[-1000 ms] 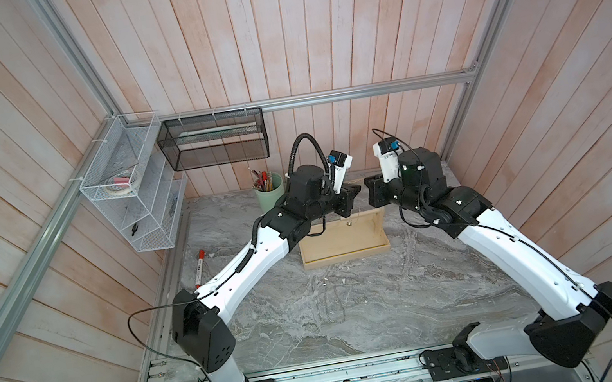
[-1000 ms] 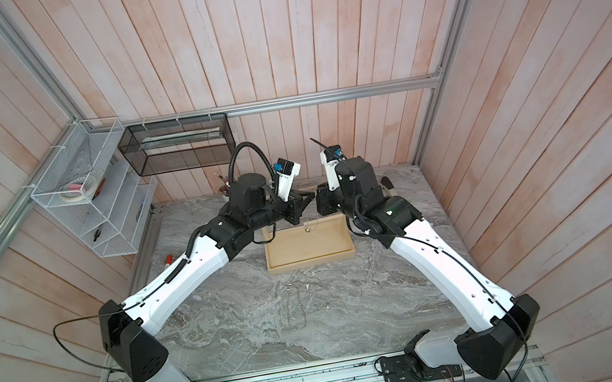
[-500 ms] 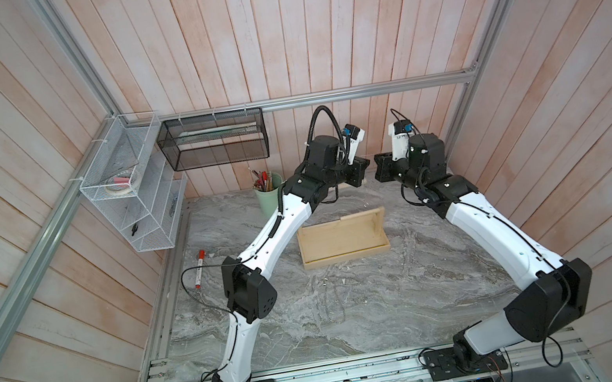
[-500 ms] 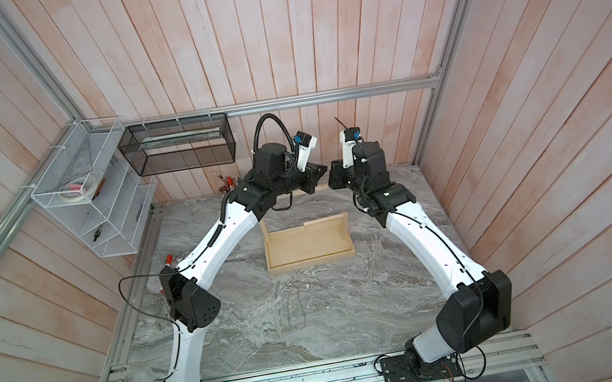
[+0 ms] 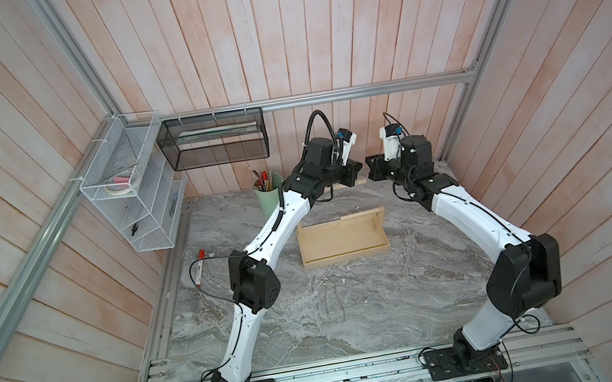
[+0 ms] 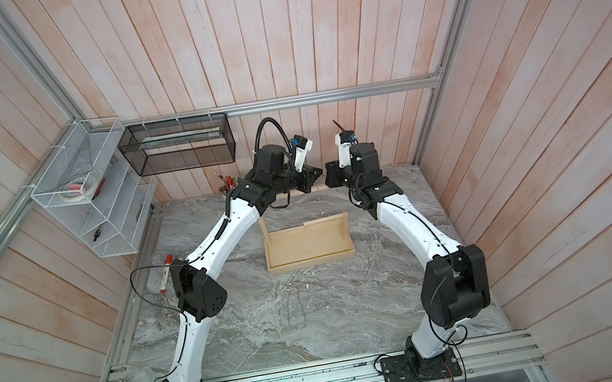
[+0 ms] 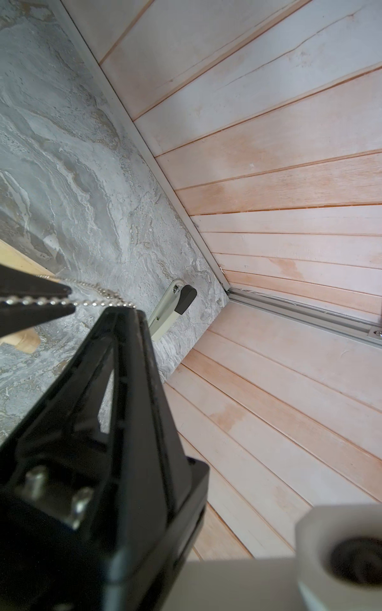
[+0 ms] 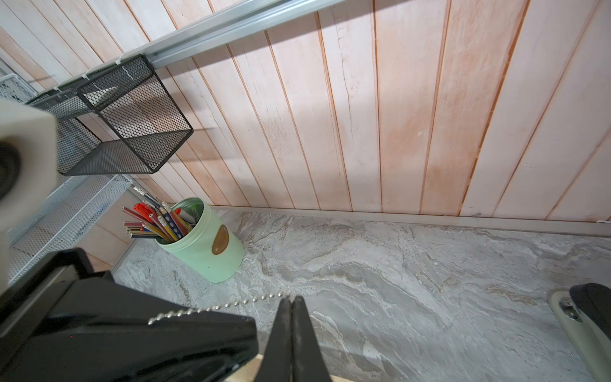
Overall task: Hang the necklace on the jewelry display stand
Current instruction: Hang the necklace on the stand.
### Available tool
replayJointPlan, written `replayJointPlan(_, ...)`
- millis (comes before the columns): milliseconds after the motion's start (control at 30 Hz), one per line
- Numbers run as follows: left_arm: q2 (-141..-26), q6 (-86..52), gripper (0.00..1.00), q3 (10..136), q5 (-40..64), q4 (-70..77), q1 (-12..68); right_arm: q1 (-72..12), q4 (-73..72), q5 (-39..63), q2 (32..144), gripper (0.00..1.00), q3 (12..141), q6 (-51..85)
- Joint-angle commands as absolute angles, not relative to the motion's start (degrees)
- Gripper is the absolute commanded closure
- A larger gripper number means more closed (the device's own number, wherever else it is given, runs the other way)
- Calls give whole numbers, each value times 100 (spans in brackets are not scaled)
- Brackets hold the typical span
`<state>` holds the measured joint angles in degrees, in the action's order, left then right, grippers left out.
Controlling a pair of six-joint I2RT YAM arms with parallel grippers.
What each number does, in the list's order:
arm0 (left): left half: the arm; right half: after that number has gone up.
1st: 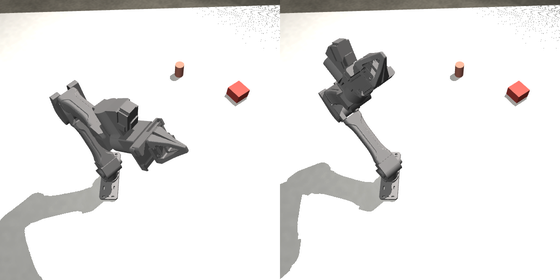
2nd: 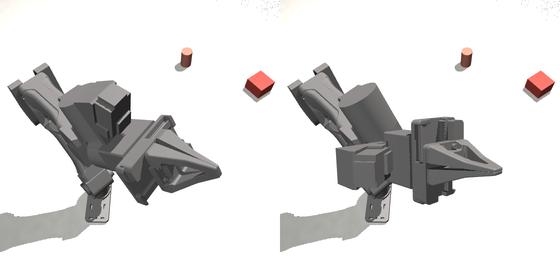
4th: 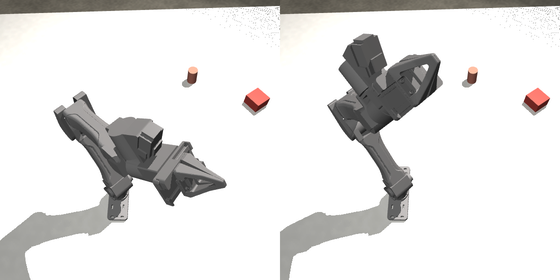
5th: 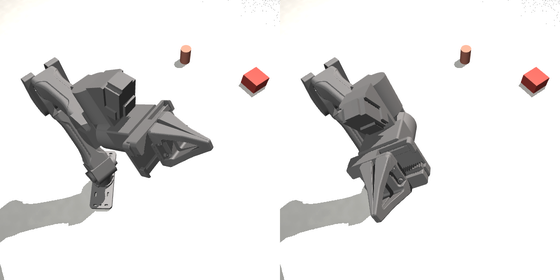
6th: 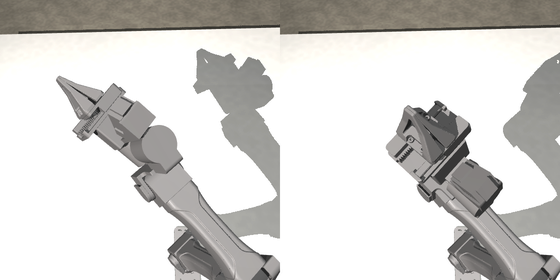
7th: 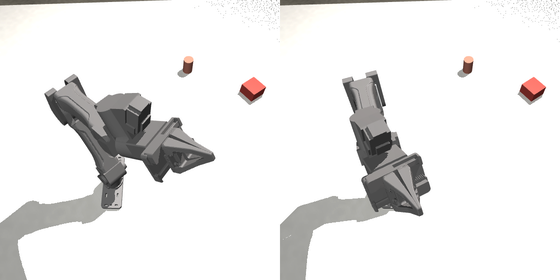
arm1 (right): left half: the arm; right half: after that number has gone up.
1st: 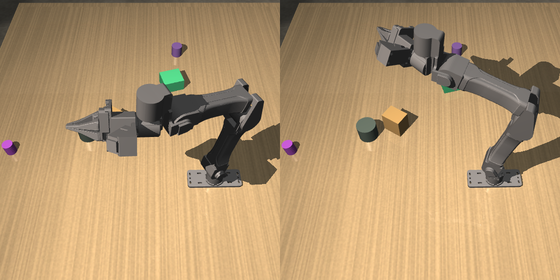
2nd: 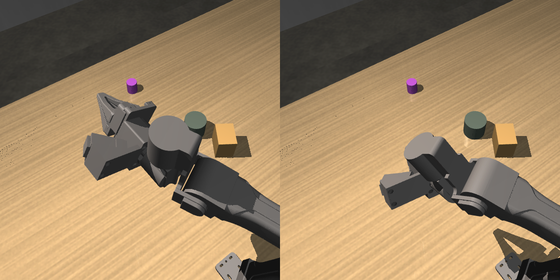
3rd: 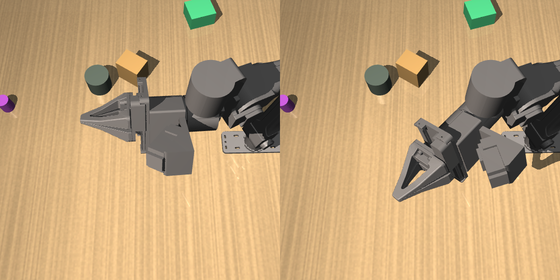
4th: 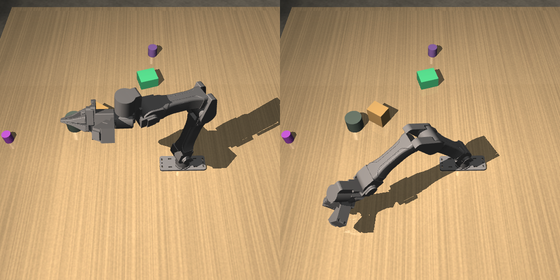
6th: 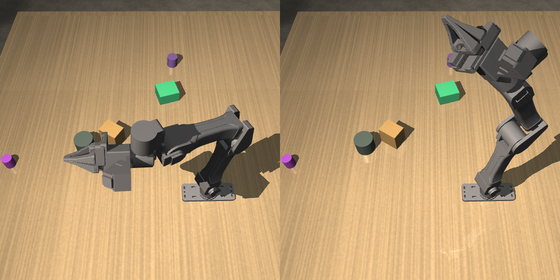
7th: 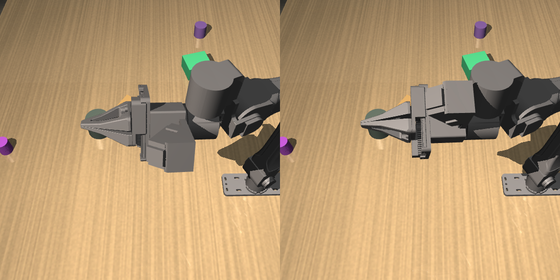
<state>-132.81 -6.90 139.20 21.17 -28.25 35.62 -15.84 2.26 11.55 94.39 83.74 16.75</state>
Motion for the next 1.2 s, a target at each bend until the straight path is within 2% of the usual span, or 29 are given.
replayJointPlan(0, -12916, -686, 100, 13620, 2155, -2678, 3507, -1587, 52, 1553, 9583, 100, 8660, 1756)
replayJointPlan(267, -12159, -686, 100, 12492, 1981, -2329, 3480, -2089, 163, 1580, 9665, 100, 8911, 1529)
replayJointPlan(833, -10113, -1065, 100, 8996, 1447, -1220, 3135, -2784, 390, 1806, 10322, 100, 9369, 1333)
replayJointPlan(1167, -9764, -1211, 100, 8211, 1363, -965, 3032, -3078, 613, 1794, 10503, 100, 9694, 1138)
